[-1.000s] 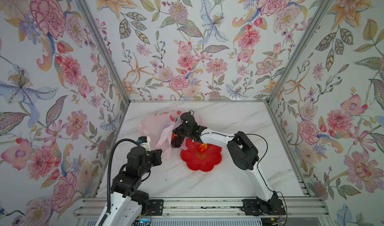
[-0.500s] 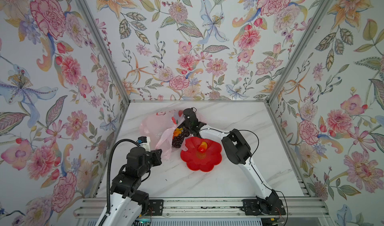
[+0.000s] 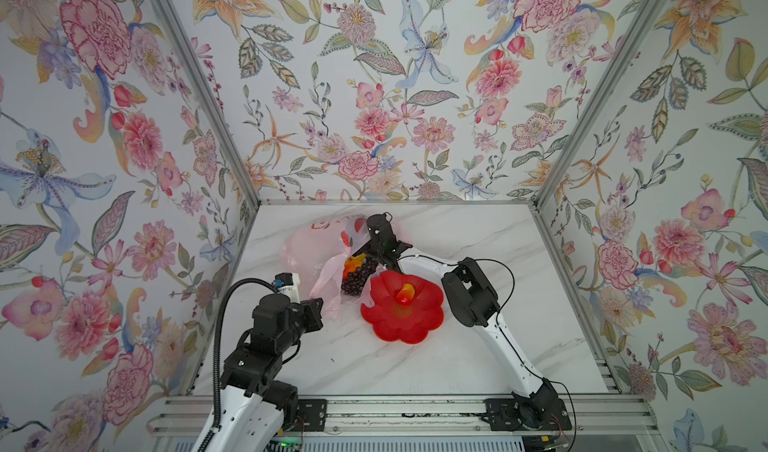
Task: Place the fruits into the plastic bag
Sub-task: 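Open the right gripper inside the bag to release the avocado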
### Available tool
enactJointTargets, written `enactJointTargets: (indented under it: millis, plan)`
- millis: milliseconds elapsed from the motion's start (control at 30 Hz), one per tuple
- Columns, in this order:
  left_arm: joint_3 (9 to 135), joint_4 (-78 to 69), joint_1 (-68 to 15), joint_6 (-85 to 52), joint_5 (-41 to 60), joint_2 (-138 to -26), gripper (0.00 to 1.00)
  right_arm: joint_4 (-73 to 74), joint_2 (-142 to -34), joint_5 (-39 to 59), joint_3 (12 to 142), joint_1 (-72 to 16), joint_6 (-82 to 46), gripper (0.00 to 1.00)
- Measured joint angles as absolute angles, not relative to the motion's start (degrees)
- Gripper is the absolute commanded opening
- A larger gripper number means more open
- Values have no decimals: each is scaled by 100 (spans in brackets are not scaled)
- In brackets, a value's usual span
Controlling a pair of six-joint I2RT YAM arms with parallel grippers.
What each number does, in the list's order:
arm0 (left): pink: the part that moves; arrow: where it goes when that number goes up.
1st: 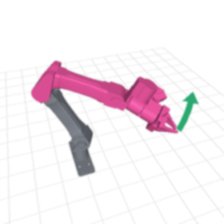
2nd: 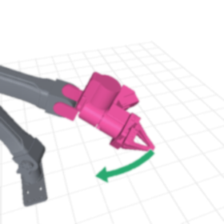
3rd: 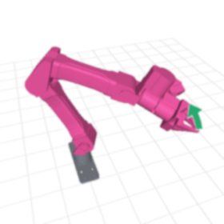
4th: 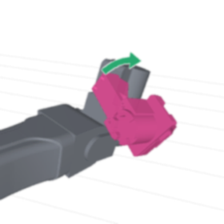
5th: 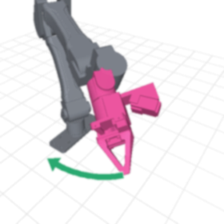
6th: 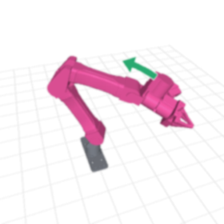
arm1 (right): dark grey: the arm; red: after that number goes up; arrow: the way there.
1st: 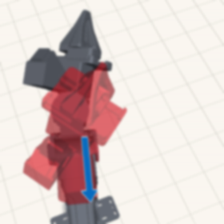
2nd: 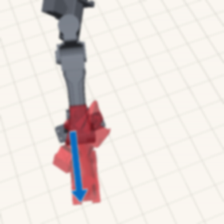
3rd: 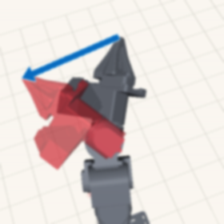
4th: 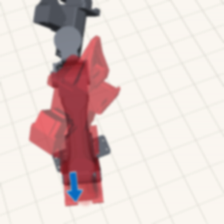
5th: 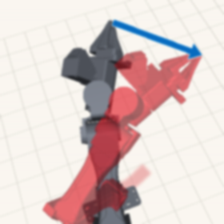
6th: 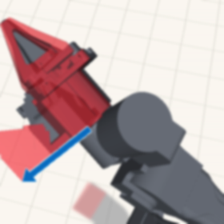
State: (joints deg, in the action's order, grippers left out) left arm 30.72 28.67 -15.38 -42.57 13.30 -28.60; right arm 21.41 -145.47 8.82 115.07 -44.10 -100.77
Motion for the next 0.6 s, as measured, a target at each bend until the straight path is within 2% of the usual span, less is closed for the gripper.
enactJointTargets:
  millis: [600]
  plan:
    - [3072,2867,-1538,-4257,1330,-2862,0,2165,-14040,1323,10753,-4372,-10071,88]
